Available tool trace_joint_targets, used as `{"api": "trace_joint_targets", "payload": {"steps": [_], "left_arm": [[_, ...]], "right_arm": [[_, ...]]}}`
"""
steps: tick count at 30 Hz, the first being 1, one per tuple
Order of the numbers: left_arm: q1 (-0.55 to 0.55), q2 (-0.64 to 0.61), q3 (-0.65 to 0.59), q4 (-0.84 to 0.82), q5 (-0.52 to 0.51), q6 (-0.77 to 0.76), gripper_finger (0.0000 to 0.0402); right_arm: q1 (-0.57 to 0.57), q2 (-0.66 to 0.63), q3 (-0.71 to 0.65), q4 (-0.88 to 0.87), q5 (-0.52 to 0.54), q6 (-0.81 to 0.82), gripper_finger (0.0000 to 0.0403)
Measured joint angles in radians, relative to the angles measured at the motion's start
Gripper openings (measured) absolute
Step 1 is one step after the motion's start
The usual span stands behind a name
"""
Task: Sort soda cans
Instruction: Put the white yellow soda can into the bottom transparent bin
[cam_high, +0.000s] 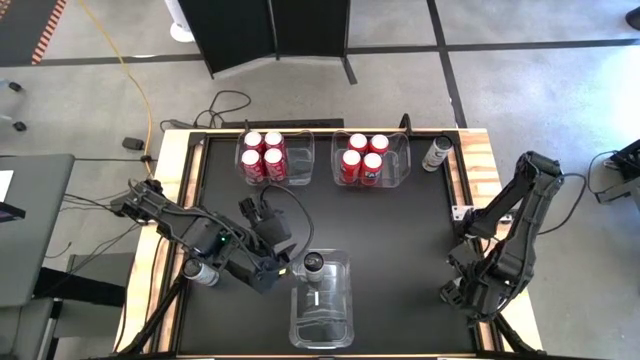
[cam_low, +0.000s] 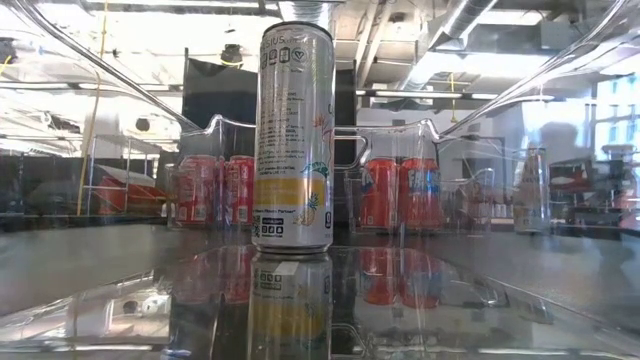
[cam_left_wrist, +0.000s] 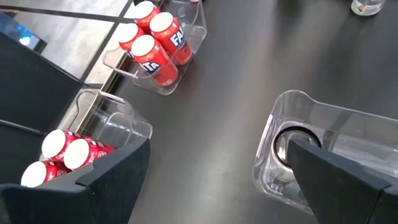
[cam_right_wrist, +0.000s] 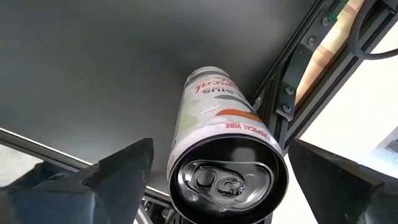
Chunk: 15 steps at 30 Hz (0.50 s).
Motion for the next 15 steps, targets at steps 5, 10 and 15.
{"api": "trace_joint_targets", "payload": {"steps": [5, 10, 15], "left_arm": [[0.0, 0.0, 0.0, 0.0, 0.0, -0.005, 0.0375], [0.0, 0.0, 0.0, 0.001, 0.0, -0.021, 0.0375], [0.0, 0.0, 0.0, 0.001, 0.0, -0.04, 0.0375]], "right_arm": [[0.013, -0.001, 0.0, -0.017, 0.011, 0.037, 0.0351], [0.027, -0.002, 0.001, -0.018, 0.011, 0.059, 0.0285], [0.032, -0.003, 0.002, -0.016, 0.01, 0.059, 0.0266]]}}
